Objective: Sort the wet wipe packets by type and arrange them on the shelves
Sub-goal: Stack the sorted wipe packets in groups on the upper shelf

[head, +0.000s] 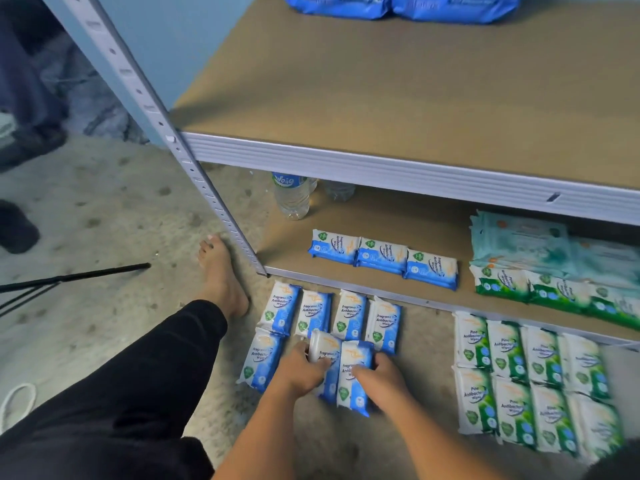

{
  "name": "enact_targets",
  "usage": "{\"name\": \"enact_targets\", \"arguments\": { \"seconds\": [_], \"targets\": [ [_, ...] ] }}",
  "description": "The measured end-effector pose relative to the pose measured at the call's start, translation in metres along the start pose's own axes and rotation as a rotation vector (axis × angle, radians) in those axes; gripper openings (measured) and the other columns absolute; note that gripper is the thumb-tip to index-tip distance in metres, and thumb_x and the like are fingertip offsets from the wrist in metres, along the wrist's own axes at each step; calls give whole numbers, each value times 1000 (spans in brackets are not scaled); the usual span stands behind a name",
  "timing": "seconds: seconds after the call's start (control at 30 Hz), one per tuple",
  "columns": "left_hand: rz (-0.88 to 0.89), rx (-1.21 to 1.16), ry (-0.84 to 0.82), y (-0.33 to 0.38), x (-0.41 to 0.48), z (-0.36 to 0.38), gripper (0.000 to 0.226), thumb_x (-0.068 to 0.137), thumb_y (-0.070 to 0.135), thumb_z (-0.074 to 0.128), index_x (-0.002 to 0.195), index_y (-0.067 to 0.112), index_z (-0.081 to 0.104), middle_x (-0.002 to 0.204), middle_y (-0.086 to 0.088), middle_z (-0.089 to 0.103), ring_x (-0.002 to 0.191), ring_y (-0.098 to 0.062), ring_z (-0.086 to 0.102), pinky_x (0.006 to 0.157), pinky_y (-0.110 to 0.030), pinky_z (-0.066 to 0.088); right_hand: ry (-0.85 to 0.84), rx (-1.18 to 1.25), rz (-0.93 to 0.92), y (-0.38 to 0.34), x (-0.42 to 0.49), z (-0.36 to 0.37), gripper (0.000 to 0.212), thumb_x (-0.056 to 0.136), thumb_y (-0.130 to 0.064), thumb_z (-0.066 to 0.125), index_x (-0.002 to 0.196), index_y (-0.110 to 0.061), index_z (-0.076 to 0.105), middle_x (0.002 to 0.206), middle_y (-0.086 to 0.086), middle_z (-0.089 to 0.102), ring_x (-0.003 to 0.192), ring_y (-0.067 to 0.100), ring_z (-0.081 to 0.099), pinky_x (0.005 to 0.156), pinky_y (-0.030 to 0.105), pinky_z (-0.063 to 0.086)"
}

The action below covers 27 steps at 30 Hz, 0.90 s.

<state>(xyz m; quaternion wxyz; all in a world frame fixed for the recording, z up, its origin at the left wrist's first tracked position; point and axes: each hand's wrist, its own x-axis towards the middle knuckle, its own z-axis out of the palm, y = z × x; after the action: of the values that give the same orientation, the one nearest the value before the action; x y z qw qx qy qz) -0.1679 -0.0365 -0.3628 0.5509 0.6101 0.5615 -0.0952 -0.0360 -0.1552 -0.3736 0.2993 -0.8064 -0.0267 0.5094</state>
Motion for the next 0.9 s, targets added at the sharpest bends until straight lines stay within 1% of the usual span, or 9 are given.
{"name": "enact_targets", "arguments": {
  "seconds": [0.07, 0.13, 0.27, 0.33, 0.47, 0.6, 0.67, 0.8, 0.9],
  "targets": [
    [39, 4, -2, 17, -8, -5, 27, 90, 32, 70, 110, 19, 57, 94, 6, 65, 75, -6, 62, 52, -13, 43, 27, 74, -36, -9, -13, -7, 22, 86, -19, 70, 105, -19, 60, 100, 2, 70, 81, 14, 69, 64, 28, 56],
    [110, -13, 22, 40, -25, -12, 18, 91, 31, 68, 101, 19, 58, 86, 7, 64, 68, -5, 60, 46, -10, 40, 69, 153, -105, -21, -32, -19, 19, 87, -18, 69, 103, -19, 60, 97, 3, 72, 79, 17, 71, 68, 31, 59],
    [250, -113, 38, 89, -63, -33, 24, 89, 31, 71, 107, 19, 64, 95, 2, 73, 78, -11, 71, 58, -21, 51, 136, 270, -226, -60, -73, -45, 15, 87, -22, 68, 100, -18, 63, 91, 4, 74, 77, 23, 74, 72, 43, 63],
    [326, -175, 37, 113, -83, -46, 21, 89, 26, 74, 107, 15, 67, 98, -1, 76, 82, -13, 74, 67, -29, 59, 179, 301, -315, -84, -98, -61, 10, 87, -20, 68, 96, -17, 64, 89, 4, 74, 77, 23, 73, 72, 42, 62],
    [513, -193, 16, 168, -131, -75, 22, 92, 30, 72, 106, 13, 67, 93, 1, 77, 78, -7, 73, 64, -23, 55, 205, 303, -503, -131, -151, -100, 10, 85, -26, 69, 92, -19, 66, 83, -2, 75, 74, 18, 73, 73, 39, 61],
    [665, -208, 28, 219, -176, -101, 31, 91, 36, 72, 111, 14, 65, 99, 1, 77, 90, -19, 75, 84, -50, 60, 210, 328, -678, -175, -197, -139, 11, 85, -24, 70, 95, -18, 68, 86, 2, 76, 78, 22, 74, 77, 49, 61],
    [724, -238, 30, 238, -193, -113, 32, 89, 36, 73, 112, 14, 66, 101, -2, 77, 92, -23, 75, 87, -55, 58, 203, 311, -734, -195, -216, -155, 14, 84, -30, 70, 94, -21, 69, 86, -1, 77, 81, 23, 75, 81, 53, 60],
    [799, -288, 104, 268, -208, -135, 37, 86, 40, 75, 117, 22, 66, 101, 1, 78, 91, -22, 76, 87, -58, 58, 155, 335, -826, -236, -238, -180, 32, 89, -24, 70, 119, -28, 59, 93, 0, 78, 81, 24, 76, 82, 53, 60],
    [805, -321, 216, 286, -205, -145, 44, 87, 39, 76, 126, 30, 56, 99, 4, 77, 84, -14, 76, 80, -48, 62, 145, 319, -838, -262, -243, -192, 47, 92, -23, 69, 128, -40, 42, 98, 1, 76, 77, 21, 76, 80, 48, 61]
  ]
}}
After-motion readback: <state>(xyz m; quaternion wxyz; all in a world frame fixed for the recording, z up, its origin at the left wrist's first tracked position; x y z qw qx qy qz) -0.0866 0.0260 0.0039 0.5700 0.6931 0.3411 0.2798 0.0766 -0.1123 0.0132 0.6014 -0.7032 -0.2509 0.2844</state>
